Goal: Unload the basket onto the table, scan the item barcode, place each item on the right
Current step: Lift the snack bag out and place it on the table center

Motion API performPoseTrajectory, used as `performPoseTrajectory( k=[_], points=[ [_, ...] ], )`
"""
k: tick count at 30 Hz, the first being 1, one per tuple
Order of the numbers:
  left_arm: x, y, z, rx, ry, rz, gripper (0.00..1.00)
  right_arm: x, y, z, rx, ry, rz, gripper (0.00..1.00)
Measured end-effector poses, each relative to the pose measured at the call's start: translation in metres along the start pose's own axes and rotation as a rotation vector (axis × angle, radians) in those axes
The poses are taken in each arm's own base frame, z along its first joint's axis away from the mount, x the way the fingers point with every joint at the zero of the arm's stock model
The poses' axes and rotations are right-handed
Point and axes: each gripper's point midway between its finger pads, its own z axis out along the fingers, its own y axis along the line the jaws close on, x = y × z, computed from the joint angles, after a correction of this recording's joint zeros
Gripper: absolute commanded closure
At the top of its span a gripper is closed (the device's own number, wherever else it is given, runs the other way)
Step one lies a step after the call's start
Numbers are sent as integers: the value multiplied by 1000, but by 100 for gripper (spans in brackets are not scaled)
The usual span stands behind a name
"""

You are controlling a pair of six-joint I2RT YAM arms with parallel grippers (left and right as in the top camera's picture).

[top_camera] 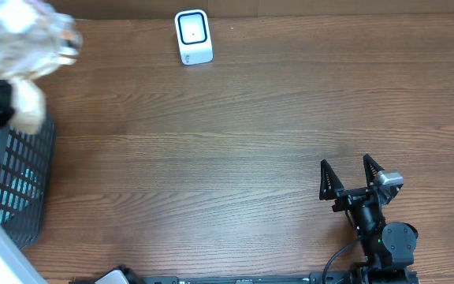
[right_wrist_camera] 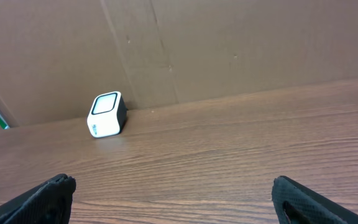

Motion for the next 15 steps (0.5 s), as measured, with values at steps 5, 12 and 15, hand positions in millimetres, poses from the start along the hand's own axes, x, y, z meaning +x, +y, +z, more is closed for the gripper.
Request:
performPoseTrajectory(
  k=[5, 12, 15],
  points=[
    [44, -50, 18, 113, 153, 166, 96, 0, 0, 0, 0, 0, 0, 0],
    [114, -80, 65, 191, 372, 331, 96, 0, 0, 0, 0, 0, 0, 0],
    [143, -84, 94, 201, 457, 372, 96, 0, 0, 0, 0, 0, 0, 0]
  ],
)
